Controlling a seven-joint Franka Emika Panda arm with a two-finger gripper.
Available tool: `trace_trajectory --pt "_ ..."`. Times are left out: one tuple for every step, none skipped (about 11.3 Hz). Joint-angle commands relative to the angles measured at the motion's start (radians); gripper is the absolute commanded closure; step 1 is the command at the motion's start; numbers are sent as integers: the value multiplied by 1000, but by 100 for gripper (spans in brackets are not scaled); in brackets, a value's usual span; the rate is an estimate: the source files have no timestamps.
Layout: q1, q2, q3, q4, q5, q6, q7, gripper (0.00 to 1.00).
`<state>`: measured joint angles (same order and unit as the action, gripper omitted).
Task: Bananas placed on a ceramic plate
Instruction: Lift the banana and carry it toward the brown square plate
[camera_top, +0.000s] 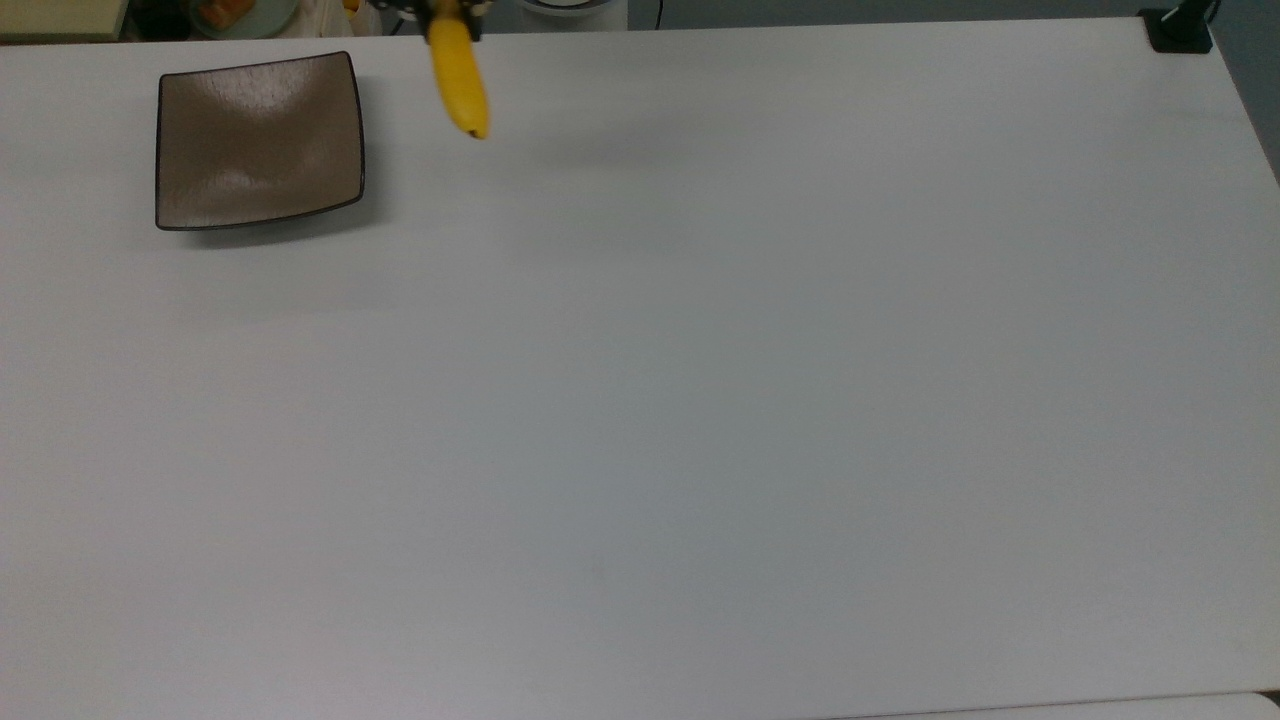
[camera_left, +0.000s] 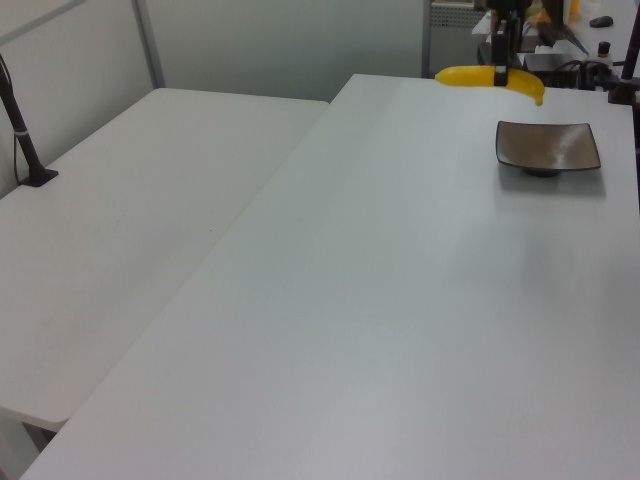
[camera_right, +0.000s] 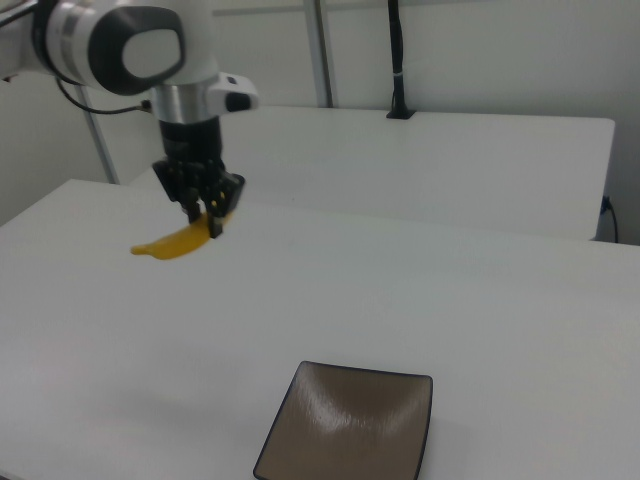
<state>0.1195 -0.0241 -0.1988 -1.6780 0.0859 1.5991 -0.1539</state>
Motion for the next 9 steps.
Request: trace_trajectory --pt "-52 -17 -88 -98 14 25 -87 100" --pt "-76 -17 -100 -112 14 31 -93 100" --pt "-105 -14 -102 -120 14 35 -95 100" --pt "-154 -2 -102 -138 11 39 -99 100" --pt "-196 4 -102 -178 11 82 -102 100" --pt "-230 3 -102 -215 11 132 -102 100" --pt "-262 6 -102 -229 11 154 -102 100" --pt "-277 12 -102 -255 11 163 -104 100" --pt "-297 12 -102 -282 14 217 -101 100"
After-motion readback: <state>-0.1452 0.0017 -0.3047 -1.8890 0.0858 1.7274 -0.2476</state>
